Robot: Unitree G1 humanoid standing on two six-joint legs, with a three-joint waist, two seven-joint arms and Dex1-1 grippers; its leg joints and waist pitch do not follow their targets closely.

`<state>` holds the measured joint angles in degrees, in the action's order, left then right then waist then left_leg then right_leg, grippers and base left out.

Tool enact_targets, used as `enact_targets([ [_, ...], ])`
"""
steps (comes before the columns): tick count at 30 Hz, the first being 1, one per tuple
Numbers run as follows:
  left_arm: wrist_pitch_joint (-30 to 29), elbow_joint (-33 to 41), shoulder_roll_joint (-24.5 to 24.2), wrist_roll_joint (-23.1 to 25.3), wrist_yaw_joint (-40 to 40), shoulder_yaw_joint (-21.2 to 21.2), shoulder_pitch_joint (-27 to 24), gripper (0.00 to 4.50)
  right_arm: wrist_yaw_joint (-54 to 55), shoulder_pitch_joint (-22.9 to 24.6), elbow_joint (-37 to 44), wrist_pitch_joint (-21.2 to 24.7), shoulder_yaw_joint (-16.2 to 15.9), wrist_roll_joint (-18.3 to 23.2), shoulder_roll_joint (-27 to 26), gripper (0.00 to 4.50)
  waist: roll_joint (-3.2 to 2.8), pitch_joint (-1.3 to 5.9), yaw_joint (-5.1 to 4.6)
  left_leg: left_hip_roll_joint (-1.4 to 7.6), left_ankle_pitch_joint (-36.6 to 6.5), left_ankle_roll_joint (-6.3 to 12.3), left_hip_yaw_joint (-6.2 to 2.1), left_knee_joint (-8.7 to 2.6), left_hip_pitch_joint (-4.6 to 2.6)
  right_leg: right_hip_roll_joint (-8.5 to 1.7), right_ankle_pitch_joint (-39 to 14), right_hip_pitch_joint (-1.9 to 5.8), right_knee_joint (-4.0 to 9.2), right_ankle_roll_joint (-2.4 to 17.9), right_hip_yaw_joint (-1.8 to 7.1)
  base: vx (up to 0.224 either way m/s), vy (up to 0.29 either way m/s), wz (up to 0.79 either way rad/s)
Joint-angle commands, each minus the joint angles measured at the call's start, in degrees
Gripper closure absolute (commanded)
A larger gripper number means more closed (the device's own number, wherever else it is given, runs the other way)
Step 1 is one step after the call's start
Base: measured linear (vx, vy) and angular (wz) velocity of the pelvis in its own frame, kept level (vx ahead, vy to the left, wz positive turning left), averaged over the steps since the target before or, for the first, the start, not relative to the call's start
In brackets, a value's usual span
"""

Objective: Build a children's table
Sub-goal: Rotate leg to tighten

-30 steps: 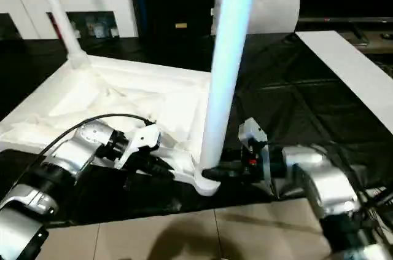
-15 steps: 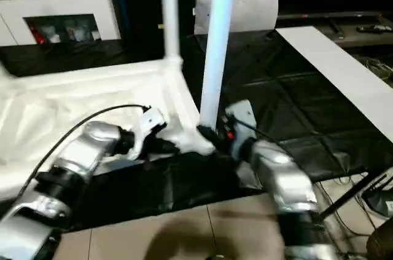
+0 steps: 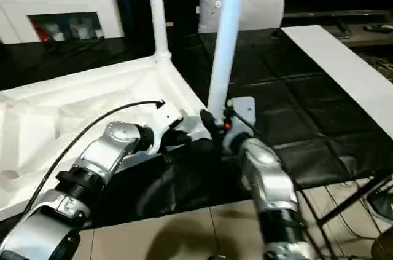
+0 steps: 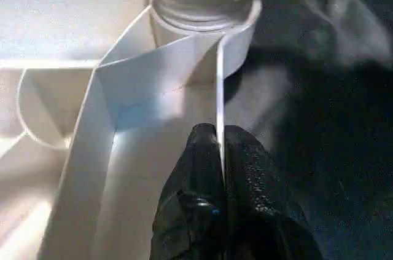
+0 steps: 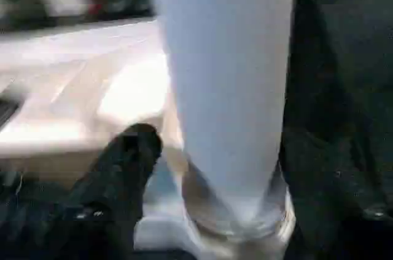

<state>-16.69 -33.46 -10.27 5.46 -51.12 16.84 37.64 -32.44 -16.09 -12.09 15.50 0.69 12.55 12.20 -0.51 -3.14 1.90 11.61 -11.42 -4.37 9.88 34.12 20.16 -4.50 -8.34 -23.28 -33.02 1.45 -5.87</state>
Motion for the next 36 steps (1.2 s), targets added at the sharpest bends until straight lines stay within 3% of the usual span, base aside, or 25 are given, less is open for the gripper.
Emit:
enact_targets([
  [1,4.6,2.2,-1.7,-1.6,-5.1,0.2,-0.3,4.50,-6.4,0.8,2.0,-0.5,-1.0,1.1,2.5,0.85,0.56,3.98,0.16,0.96,-9.9,5.18,-0.13,-3.72,0.27,-3.54,-22.2,3.46,4.66,6.8,2.61,0.000,0.000,0.00],
  [2,6.6,2.2,-3.5,-1.7,-8.7,1.2,-0.8,4.50,-10.5,1.4,2.6,-0.5,-1.3,1.8,5.5,0.71,0.64,3.96,0.17,0.81,-10.0,5.18,-0.23,-3.69,0.57,-3.48,-23.4,3.77,4.76,6.4,2.40,0.000,0.000,0.00],
  [5,7.5,2.2,-4.2,-1.7,-10.1,1.7,-1.1,4.50,-12.0,1.5,2.8,-0.4,-1.3,2.2,6.5,0.56,0.53,4.06,0.29,1.05,-9.5,5.12,-0.14,-3.62,0.20,-3.59,-23.0,3.36,4.70,7.0,2.58,0.000,0.000,0.00],
  [6,10.2,1.6,-6.3,-1.9,-15.1,3.1,-1.5,4.50,-18.4,1.2,3.5,0.3,-1.0,4.7,9.5,0.56,0.76,3.91,0.27,1.05,-10.5,5.13,-0.11,-3.64,0.12,-3.54,-23.9,3.30,4.84,7.4,2.44,0.000,0.000,0.00],
  [9,12.2,1.1,-7.5,-2.3,-18.4,4.0,-1.6,4.50,-22.9,0.8,3.7,0.0,-1.4,5.9,11.6,0.56,0.56,3.84,0.57,1.34,-10.9,5.13,-0.16,-3.74,-0.18,-3.58,-23.8,3.09,4.76,7.6,2.60,0.000,0.000,0.00],
  [11,13.6,0.9,-8.4,-3.1,-22.0,4.6,-1.4,4.50,-27.7,0.3,3.1,-0.6,-2.8,6.3,13.8,0.56,0.81,3.87,0.90,1.47,-11.0,5.08,-0.13,-3.78,-0.29,-3.65,-23.2,3.06,4.56,8.0,2.69,0.000,0.000,0.00],
  [17,16.7,0.3,-10.1,-4.1,-28.9,5.8,-0.7,4.50,-36.6,-1.3,1.7,-0.6,-5.9,6.7,17.6,1.09,0.99,4.01,1.97,1.65,-9.6,5.00,-0.01,-3.72,-0.17,-3.83,-21.0,3.25,3.99,9.1,2.81,0.000,0.000,0.00],
  [19,18.9,0.0,-11.5,-3.6,-32.5,7.2,-0.1,4.50,-42.8,-2.9,1.1,0.8,-8.7,6.6,19.6,1.24,1.27,3.97,2.19,1.68,-9.5,4.99,0.05,-3.72,-0.18,-3.85,-21.6,3.25,4.01,9.0,2.80,0.000,0.000,0.00],
  [23,20.1,-0.4,-12.1,-3.3,-34.2,7.9,0.2,4.50,-45.3,-3.7,1.0,1.5,-10.1,6.6,20.2,1.61,1.25,3.99,3.00,1.84,-9.4,4.56,0.09,-3.73,-0.41,-3.91,-22.6,3.09,3.97,8.6,2.84,0.000,0.000,0.00],
  [30,21.4,-0.2,-12.0,-3.5,-37.1,8.8,0.5,4.50,-48.3,-6.0,-0.9,1.4,-12.4,6.3,19.5,2.22,1.44,4.08,3.12,1.84,-9.3,3.82,0.04,-3.73,-0.31,-3.96,-21.5,3.20,3.75,9.0,2.84,0.000,0.000,0.00],
  [36,21.5,-1.1,-11.6,-3.6,-36.7,8.5,0.8,4.50,-50.0,-5.0,0.9,3.0,-13.2,7.1,19.8,2.52,1.42,4.08,3.17,1.81,-9.0,3.81,0.06,-3.72,-0.24,-3.92,-21.1,3.28,3.74,8.9,2.83,0.000,0.000,0.00],
])
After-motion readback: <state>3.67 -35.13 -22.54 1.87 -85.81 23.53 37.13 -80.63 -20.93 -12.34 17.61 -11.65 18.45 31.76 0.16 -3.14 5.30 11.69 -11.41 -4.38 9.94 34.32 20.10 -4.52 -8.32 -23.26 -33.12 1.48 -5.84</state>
